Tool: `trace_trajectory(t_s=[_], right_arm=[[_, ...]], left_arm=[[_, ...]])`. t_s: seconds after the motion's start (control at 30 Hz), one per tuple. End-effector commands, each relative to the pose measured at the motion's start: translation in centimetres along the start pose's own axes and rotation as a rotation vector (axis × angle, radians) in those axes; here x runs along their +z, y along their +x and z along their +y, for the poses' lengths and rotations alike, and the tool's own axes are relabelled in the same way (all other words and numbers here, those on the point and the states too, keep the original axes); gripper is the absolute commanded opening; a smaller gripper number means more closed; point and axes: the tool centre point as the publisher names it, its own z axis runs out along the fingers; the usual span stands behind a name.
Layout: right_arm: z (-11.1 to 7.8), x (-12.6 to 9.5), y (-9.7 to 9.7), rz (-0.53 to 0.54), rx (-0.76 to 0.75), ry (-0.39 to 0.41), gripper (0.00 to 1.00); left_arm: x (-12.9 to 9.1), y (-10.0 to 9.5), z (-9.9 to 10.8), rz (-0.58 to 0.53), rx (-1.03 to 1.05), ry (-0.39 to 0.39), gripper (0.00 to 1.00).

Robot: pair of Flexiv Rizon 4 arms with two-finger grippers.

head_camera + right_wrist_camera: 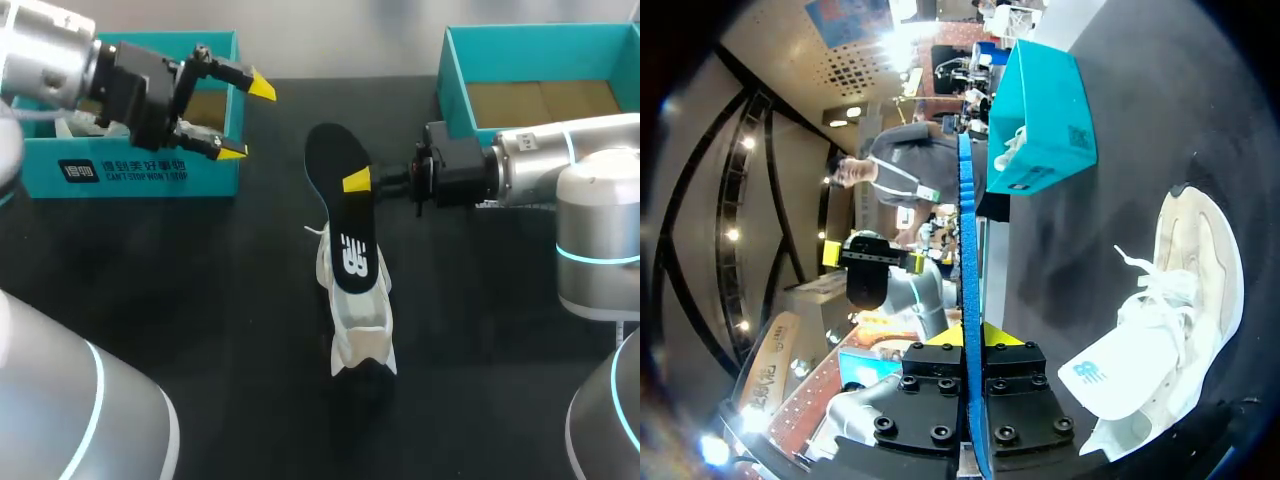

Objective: Take the shoe out of the shoebox, open the shoe tongue, remove and reinsert the insole, then place the shoe into the shoebox

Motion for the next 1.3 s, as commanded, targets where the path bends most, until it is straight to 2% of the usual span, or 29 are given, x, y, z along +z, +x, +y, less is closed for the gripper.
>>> trace_trajectory(t_s=[0.03,0.07,0.1,0.27,0.43,0.77,0.8,0.87,1.07,1.3], right_arm=[[0.0,0.2,0.0,-0.002,0.001,-0.001,0.0],[0.0,0.2,0.0,-0.002,0.001,-0.001,0.0],[0.0,0.2,0.0,-0.002,0.001,-0.001,0.0],[0.0,0.2,0.0,-0.002,0.001,-0.001,0.0],[0.0,0.2,0.0,-0.002,0.001,-0.001,0.0],[0.0,0.2,0.0,-0.002,0.001,-0.001,0.0],[0.0,0.2,0.0,-0.002,0.001,-0.001,0.0],[0.0,0.2,0.0,-0.002,0.001,-0.001,0.0],[0.0,0.2,0.0,-0.002,0.001,-0.001,0.0],[0.0,0.2,0.0,-0.002,0.001,-0.001,0.0]], left_arm=[[0.7,1.0,-0.5,-0.29,0.023,0.01,1.0],[1.1,1.6,-0.3,-0.303,0.033,-0.037,1.0],[1.6,2.1,-0.1,-0.295,0.023,-0.043,1.0],[2.9,4.2,0.6,-0.392,0.01,-0.027,1.0],[3.3,5.5,0.8,-0.545,0.002,-0.014,1.0],[3.3,5.5,0.8,-0.545,0.002,-0.014,1.0],[3.8,5.5,0.6,-0.531,0.029,-0.03,1.0],[4.5,5.5,0.7,-0.554,-0.003,-0.009,1.0],[6.6,5.7,0.7,-0.492,-0.017,-0.048,1.0],[7.8,5.1,0.6,-0.464,0.006,-0.043,1.0]])
